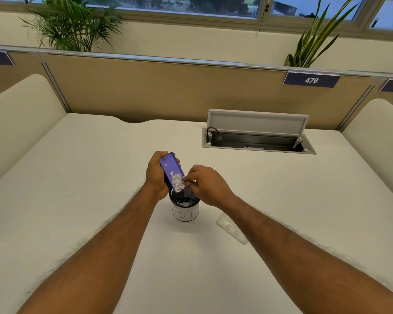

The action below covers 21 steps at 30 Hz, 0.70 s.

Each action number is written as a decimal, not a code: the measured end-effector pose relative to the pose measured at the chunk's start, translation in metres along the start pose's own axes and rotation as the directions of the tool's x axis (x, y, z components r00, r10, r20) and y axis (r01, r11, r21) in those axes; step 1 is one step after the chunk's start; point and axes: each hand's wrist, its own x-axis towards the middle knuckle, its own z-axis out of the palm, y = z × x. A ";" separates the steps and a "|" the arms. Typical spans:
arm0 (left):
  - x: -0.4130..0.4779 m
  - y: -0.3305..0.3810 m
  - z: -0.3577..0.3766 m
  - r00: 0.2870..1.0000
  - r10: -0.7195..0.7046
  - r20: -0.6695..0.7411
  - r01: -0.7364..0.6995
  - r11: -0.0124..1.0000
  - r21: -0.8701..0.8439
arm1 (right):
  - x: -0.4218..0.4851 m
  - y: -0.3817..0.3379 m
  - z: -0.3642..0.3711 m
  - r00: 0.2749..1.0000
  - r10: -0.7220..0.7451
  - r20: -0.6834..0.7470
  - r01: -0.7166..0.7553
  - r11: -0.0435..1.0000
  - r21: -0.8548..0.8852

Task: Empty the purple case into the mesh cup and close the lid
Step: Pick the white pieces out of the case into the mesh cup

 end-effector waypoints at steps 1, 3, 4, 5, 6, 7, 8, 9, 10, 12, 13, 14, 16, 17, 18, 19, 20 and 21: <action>0.000 0.000 0.000 1.000 0.007 -0.006 -0.007 1.000 0.005 | -0.002 0.001 0.002 1.000 0.001 0.009 -0.001 1.000 0.005; 0.002 -0.001 -0.001 1.000 0.012 -0.009 -0.012 1.000 0.013 | -0.005 0.003 0.003 1.000 0.002 0.010 -0.003 1.000 0.012; 0.002 -0.001 -0.001 1.000 0.012 -0.008 -0.011 1.000 0.017 | -0.006 0.003 0.003 1.000 0.005 0.008 -0.005 1.000 0.017; 0.003 -0.001 -0.001 1.000 0.011 -0.007 -0.011 1.000 0.020 | -0.006 0.004 0.003 1.000 0.010 0.007 -0.010 1.000 0.020; 0.003 -0.001 -0.001 1.000 0.010 -0.005 -0.010 1.000 0.023 | -0.007 0.004 0.003 1.000 0.015 0.007 -0.015 1.000 0.022; 0.003 -0.001 0.000 1.000 0.007 -0.002 -0.007 1.000 0.025 | -0.007 0.004 0.003 1.000 0.019 0.006 -0.019 1.000 0.022; 0.003 -0.002 0.000 1.000 0.004 -0.001 -0.004 1.000 0.027 | -0.007 0.004 0.002 1.000 0.020 -0.003 -0.020 1.000 0.021; 0.004 -0.002 0.000 1.000 0.001 0.001 -0.001 1.000 0.029 | -0.006 0.004 0.002 1.000 0.019 -0.018 -0.018 1.000 0.023; 0.004 -0.002 0.000 1.000 -0.002 0.004 0.002 1.000 0.030 | -0.005 0.003 0.001 0.999 0.016 -0.039 -0.015 0.999 0.031; 0.003 -0.003 0.001 1.000 -0.012 0.014 0.012 1.000 0.024 | -0.004 -0.002 0.000 0.996 0.001 -0.092 0.005 0.997 0.072; 0.003 -0.002 0.002 1.000 -0.018 0.020 0.018 1.000 0.020 | -0.003 -0.005 -0.001 0.993 -0.021 -0.118 0.032 0.995 0.091; 0.003 -0.002 0.002 0.999 -0.023 0.026 0.023 1.000 0.020 | -0.002 -0.008 -0.001 0.989 -0.051 -0.137 0.065 0.993 0.097; 0.001 -0.001 0.004 0.999 -0.036 0.035 0.035 0.999 0.023 | -0.002 -0.014 0.000 0.981 -0.111 -0.160 0.126 0.988 0.088; 0.001 -0.001 0.004 0.999 -0.040 0.036 0.040 0.999 0.024 | -0.003 -0.016 0.001 0.977 -0.135 -0.166 0.150 0.985 0.080; 0.001 -0.001 0.004 0.999 -0.042 0.035 0.041 0.999 0.025 | -0.004 -0.017 0.002 0.974 -0.159 -0.164 0.172 0.983 0.065; 0.000 -0.001 0.004 0.999 -0.039 0.031 0.038 0.999 0.027 | -0.005 -0.016 0.003 0.971 -0.186 -0.153 0.194 0.980 0.042; 0.000 -0.001 0.004 0.999 -0.035 0.027 0.034 0.999 0.027 | -0.007 -0.016 0.003 0.969 -0.210 -0.133 0.214 0.977 0.015; 0.000 -0.001 0.003 0.999 -0.031 0.024 0.031 0.999 0.023 | -0.009 -0.015 0.004 0.966 -0.231 -0.113 0.231 0.973 -0.008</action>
